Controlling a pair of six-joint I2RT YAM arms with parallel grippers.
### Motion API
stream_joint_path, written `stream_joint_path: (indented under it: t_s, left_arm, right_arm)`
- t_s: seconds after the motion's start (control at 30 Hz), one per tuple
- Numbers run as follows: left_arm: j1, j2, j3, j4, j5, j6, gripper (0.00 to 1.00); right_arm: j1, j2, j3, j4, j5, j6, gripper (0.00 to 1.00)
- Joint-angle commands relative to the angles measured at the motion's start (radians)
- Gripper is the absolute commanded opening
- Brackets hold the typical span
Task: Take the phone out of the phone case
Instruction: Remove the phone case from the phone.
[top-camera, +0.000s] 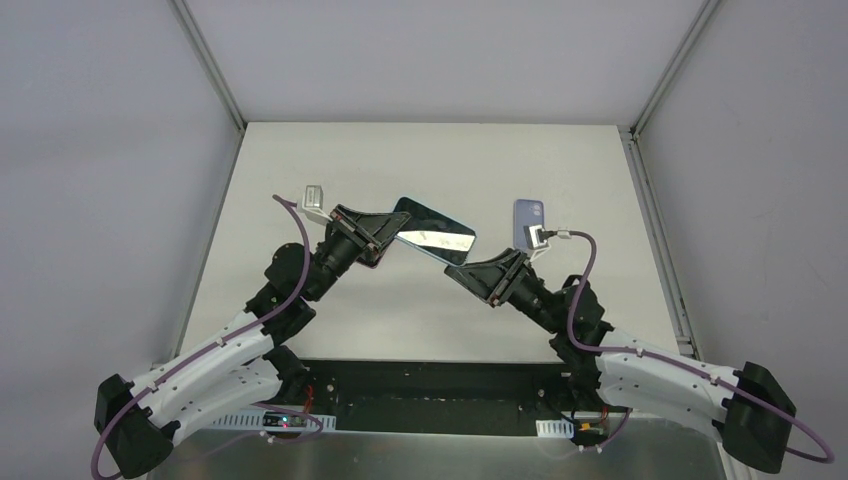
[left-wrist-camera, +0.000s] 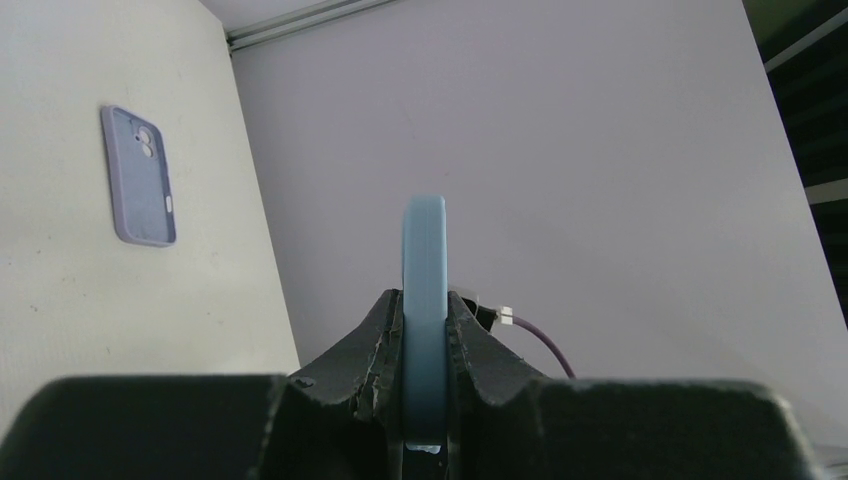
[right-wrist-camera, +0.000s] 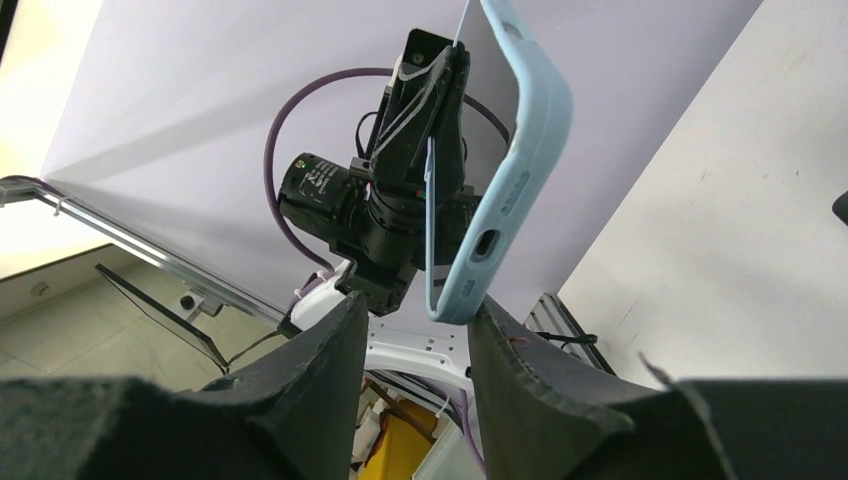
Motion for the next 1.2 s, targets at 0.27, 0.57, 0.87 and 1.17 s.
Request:
stream_joint_path:
  t_s: [0.27,0.57,0.87,1.17]
  left_arm:
    - [0.001,-0.005,0.01,0.167,0.015,-0.088,0.0]
    - [0.001,0.002,0.007,0.17,0.029,-0.112,0.0]
    - [0.001,0.017,0.005,0.176,0.05,-0.139,0.0]
    - [0.001,0.026,0.01,0.18,0.107,-0.097,0.0]
  right_arm:
    - [-0.027,0.054,-0.005,0.15,0.007,0.054,0.41]
    - [-0.031,0.061,-0.013,0.17,-0.007,0.051,0.31]
    - [-0.032,0.07,0.004,0.17,-0.048,0.005,0.21]
    - [-0.034,0.038,0.026,0.109,-0.1,-0.142,0.02]
